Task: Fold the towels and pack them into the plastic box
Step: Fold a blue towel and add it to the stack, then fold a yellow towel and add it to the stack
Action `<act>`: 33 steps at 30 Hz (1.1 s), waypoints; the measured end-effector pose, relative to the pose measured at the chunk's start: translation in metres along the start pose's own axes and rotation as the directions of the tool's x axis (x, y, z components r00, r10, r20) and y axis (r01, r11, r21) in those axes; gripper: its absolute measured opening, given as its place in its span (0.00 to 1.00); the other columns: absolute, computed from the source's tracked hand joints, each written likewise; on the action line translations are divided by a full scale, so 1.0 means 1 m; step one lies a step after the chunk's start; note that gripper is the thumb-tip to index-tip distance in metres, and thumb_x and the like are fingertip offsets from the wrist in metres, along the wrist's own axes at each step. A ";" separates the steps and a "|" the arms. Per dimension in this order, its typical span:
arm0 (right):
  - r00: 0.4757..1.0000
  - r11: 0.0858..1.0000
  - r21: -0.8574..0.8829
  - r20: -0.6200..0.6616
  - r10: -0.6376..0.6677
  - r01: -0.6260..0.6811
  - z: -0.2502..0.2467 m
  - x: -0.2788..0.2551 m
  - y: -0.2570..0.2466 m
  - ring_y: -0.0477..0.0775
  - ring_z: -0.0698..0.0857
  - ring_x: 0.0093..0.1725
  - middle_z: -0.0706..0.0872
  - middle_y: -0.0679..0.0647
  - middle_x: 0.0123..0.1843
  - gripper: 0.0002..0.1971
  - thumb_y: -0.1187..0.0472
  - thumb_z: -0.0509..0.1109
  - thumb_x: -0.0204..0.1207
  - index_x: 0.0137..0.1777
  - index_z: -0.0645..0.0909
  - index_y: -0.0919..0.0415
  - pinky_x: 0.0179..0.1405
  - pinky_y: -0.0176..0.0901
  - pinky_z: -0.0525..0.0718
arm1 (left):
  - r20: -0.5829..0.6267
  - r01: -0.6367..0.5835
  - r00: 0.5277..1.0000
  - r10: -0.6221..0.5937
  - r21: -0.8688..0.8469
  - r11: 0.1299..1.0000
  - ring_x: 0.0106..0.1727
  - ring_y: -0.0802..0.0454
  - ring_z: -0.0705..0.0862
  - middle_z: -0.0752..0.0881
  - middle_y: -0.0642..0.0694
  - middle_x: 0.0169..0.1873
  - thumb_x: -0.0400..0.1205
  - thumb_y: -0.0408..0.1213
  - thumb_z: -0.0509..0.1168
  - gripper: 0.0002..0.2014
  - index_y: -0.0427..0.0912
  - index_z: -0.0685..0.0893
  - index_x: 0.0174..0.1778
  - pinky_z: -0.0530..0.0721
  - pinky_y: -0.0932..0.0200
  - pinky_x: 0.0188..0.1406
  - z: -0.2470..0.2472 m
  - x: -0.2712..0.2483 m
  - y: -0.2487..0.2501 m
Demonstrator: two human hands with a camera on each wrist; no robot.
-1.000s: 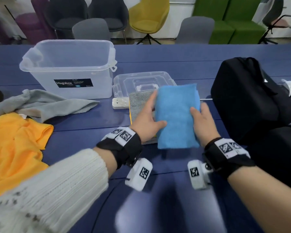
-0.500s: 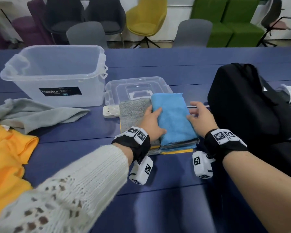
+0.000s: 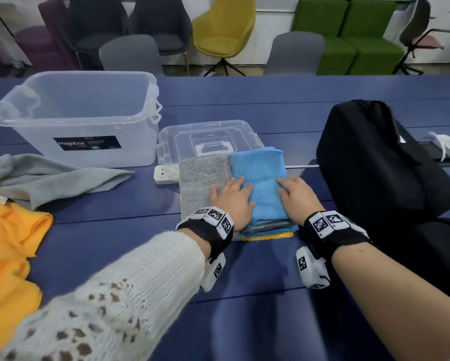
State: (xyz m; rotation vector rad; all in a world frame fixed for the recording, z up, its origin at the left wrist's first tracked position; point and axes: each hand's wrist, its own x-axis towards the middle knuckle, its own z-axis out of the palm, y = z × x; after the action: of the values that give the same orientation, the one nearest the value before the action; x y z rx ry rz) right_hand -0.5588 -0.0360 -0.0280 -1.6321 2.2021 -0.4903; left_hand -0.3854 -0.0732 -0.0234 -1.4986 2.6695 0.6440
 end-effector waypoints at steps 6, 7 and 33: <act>0.971 0.963 -0.257 -0.237 0.021 -0.084 0.001 -0.011 -0.024 0.65 0.70 0.66 0.73 0.59 0.70 0.17 0.61 0.61 0.80 0.68 0.77 0.54 0.62 0.60 0.68 | -0.040 -0.077 0.996 0.074 -0.092 0.993 0.85 0.46 0.48 0.47 0.44 0.85 0.78 0.59 0.64 0.37 0.49 0.63 0.81 0.43 0.34 0.81 -0.008 -0.018 -0.008; 0.943 0.970 -0.241 -0.330 -0.044 -0.039 0.001 -0.013 -0.035 0.66 0.72 0.64 0.76 0.60 0.67 0.16 0.63 0.64 0.77 0.64 0.79 0.56 0.59 0.59 0.68 | -0.089 -0.098 0.992 0.087 -0.131 0.987 0.84 0.46 0.49 0.48 0.44 0.85 0.77 0.58 0.66 0.36 0.49 0.67 0.79 0.44 0.34 0.81 -0.009 -0.024 -0.011; 0.690 0.932 0.075 0.651 -0.316 0.356 0.242 -0.127 -0.352 0.64 0.81 0.58 0.83 0.63 0.58 0.15 0.60 0.64 0.80 0.63 0.74 0.67 0.55 0.52 0.81 | 0.005 0.671 0.741 -0.672 -0.062 0.739 0.70 0.40 0.69 0.63 0.45 0.73 0.74 0.38 0.68 0.35 0.55 0.60 0.75 0.82 0.46 0.56 -0.013 -0.292 -0.335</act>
State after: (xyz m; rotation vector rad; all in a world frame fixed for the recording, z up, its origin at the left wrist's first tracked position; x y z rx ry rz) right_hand -0.1144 -0.0270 -0.0634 -1.8779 1.4072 0.0811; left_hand 0.0502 0.0073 -0.0665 -2.2901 1.8696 0.6389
